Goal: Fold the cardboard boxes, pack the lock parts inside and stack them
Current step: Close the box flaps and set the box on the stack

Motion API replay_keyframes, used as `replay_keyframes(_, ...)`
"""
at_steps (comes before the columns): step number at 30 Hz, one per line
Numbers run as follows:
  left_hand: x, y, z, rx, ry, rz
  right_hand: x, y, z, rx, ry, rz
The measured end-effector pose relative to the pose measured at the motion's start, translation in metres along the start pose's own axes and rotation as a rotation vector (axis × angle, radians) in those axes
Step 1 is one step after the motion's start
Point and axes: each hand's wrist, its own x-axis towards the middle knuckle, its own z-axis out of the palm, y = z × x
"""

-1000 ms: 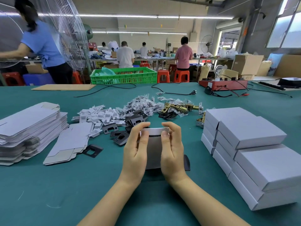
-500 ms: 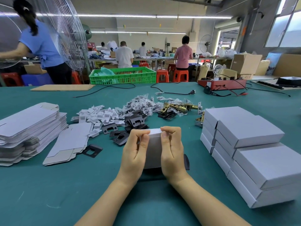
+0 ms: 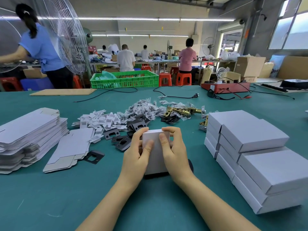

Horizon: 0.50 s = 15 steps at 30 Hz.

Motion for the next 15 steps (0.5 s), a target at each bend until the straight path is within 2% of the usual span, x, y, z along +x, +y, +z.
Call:
replay_keyframes(2, 0.004, 0.002, -0.004, -0.038, 0.038, -0.085, 0.007, -0.005, -0.002, -0.097, -0.048, 0.045)
replay_keyframes(4, 0.011, 0.003, -0.009, -0.103, 0.075, -0.195, 0.014, -0.014, -0.007, -0.295, -0.175, 0.003)
replay_keyframes(7, 0.018, 0.005, -0.015, -0.219, 0.039, -0.356, 0.022, -0.031, -0.015, -0.623, -0.537, -0.199)
replay_keyframes(9, 0.017, 0.005, -0.015, -0.28, -0.026, -0.448, 0.023, -0.043, -0.022, -0.7, -0.775, -0.132)
replay_keyframes(10, 0.015, 0.005, -0.013, -0.297, -0.058, -0.478, 0.022, -0.047, -0.025, -0.738, -0.833, -0.077)
replay_keyframes(12, 0.012, 0.006, -0.011, -0.336, -0.098, -0.527, 0.02, -0.053, -0.027, -0.839, -0.848, -0.023)
replay_keyframes(15, 0.012, 0.007, -0.01, -0.509, -0.094, -0.602, 0.022, -0.069, -0.033, -0.897, -0.755, -0.015)
